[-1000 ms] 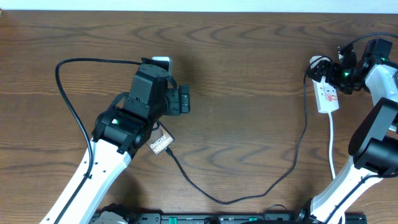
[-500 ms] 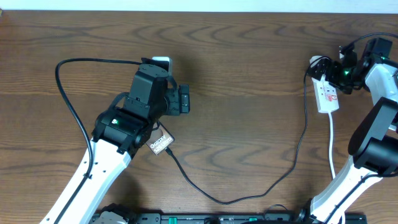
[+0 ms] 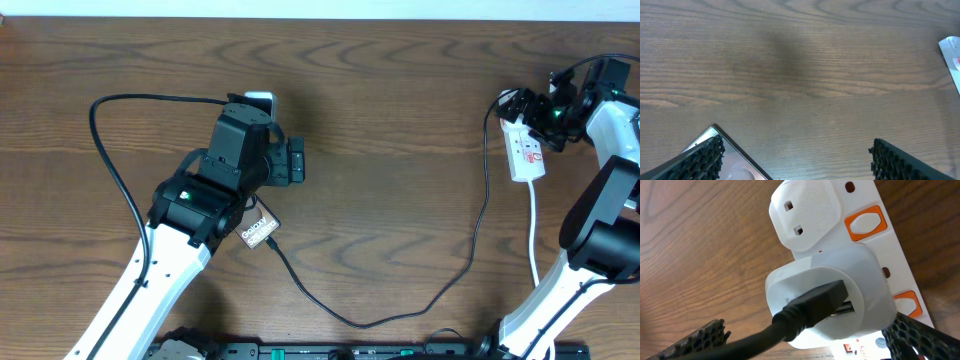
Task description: Plug charger to phone and switch on socket
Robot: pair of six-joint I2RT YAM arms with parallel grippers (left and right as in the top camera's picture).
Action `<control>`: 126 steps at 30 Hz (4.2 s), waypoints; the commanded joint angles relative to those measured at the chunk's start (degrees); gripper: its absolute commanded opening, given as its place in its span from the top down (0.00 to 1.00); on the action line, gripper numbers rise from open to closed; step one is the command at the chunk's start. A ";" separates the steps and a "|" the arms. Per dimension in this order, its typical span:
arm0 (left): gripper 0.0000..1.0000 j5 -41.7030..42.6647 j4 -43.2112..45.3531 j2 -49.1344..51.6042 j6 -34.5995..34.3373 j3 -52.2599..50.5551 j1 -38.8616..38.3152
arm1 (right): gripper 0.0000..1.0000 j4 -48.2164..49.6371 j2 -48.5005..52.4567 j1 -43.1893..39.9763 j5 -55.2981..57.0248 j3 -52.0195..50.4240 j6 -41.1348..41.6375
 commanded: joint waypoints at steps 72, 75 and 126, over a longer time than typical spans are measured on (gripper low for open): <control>0.08 -0.81 -3.52 -0.20 0.57 0.15 -0.11 | 0.01 -13.33 7.61 2.49 -1.14 13.07 -15.41; 0.08 -0.81 -3.37 -0.20 0.57 0.15 -0.11 | 0.01 -13.84 7.65 2.49 -1.16 13.03 -15.32; 0.08 -0.79 -3.61 -0.20 0.57 0.15 -0.11 | 0.01 -18.99 7.48 3.13 3.78 15.39 -11.02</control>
